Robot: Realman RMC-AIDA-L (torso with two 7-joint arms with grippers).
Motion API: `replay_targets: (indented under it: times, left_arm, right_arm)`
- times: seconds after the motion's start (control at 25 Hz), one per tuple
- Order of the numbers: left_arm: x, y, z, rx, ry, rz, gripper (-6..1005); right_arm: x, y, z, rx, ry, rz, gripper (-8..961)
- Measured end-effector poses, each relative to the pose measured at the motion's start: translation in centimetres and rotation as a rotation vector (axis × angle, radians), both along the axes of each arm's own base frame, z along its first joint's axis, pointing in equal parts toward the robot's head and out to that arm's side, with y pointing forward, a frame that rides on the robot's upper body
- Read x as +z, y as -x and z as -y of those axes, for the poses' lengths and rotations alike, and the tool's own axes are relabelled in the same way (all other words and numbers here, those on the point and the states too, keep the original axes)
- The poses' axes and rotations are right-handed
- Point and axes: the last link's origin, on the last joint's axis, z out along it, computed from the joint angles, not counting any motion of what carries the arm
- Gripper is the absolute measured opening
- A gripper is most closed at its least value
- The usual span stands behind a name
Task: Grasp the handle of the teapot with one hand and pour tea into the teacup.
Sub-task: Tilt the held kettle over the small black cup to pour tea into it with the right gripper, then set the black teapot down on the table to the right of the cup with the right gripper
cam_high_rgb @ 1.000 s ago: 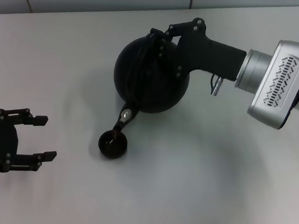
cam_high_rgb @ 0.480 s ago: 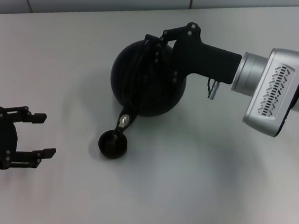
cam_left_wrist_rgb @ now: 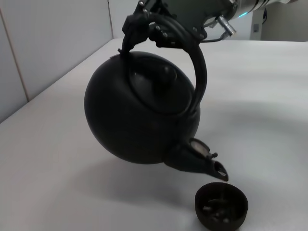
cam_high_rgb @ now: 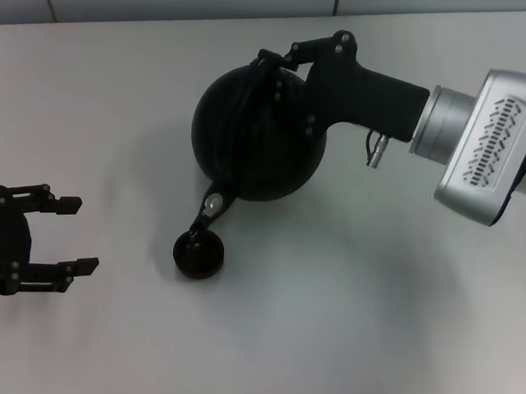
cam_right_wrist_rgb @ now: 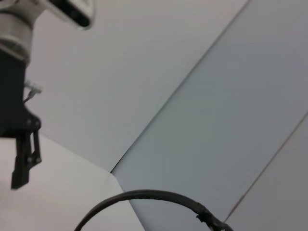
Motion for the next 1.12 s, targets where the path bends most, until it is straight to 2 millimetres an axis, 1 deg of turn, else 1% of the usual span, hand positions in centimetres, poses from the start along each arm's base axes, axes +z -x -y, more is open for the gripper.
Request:
replay_targets:
  times: [0.4, 0.44, 0.48, 0.52, 0.56, 0.6, 0.64, 0.68, 0.8, 0.84, 1.0, 1.04, 1.12]
  left_arm:
    - [0.0, 0.0, 0.0, 0.001, -0.001, 0.0, 785]
    - [0.0, 0.1, 0.0, 0.002, -0.001, 0.0, 785]
    - [0.0, 0.1, 0.0, 0.002, -0.001, 0.0, 785]
    - [0.0, 0.1, 0.0, 0.003, -0.001, 0.0, 785]
    - [0.0, 0.1, 0.1, 0.003, -0.001, 0.0, 785]
    - [0.0, 0.1, 0.1, 0.004, -0.001, 0.0, 785]
    - [0.0, 0.1, 0.1, 0.005, -0.001, 0.0, 785]
    - [0.0, 0.2, 0.1, 0.006, -0.001, -0.001, 785]
    - [0.0, 0.2, 0.1, 0.006, -0.002, -0.002, 785]
    - [0.0, 0.2, 0.1, 0.005, -0.002, -0.002, 785]
    - [0.1, 0.2, 0.1, 0.001, -0.003, -0.004, 785]
    - [0.1, 0.2, 0.1, 0.0, -0.003, -0.005, 785]
    - [0.1, 0.2, 0.1, 0.0, -0.003, -0.004, 785]
  right_arm:
    - [0.5, -1.2, 0.5, -0.128, 0.05, -0.103, 82]
    - [0.9, -1.6, 0.5, -0.168, 0.029, -0.151, 82]
    - [0.9, -1.6, 0.5, -0.168, 0.029, -0.151, 82]
    - [1.4, -2.0, 0.5, -0.198, 0.005, -0.19, 82]
    - [2.2, -2.6, 0.4, -0.25, -0.042, -0.263, 82]
    - [2.2, -2.6, 0.4, -0.25, -0.042, -0.263, 82]
    - [3.2, -3.4, 0.3, -0.32, -0.087, -0.354, 82]
    - [3.2, -3.4, 0.3, -0.32, -0.087, -0.354, 82]
    - [4.5, -4.7, 0.5, -0.402, -0.113, -0.458, 82]
    - [5.1, -5.3, 0.7, -0.444, -0.112, -0.518, 81]
    - [5.4, -5.9, 0.9, -0.497, -0.091, -0.579, 81]
    - [5.2, -6.5, 0.9, -0.543, -0.077, -0.592, 81]
    - [5.2, -6.7, 0.9, -0.558, -0.076, -0.592, 81]
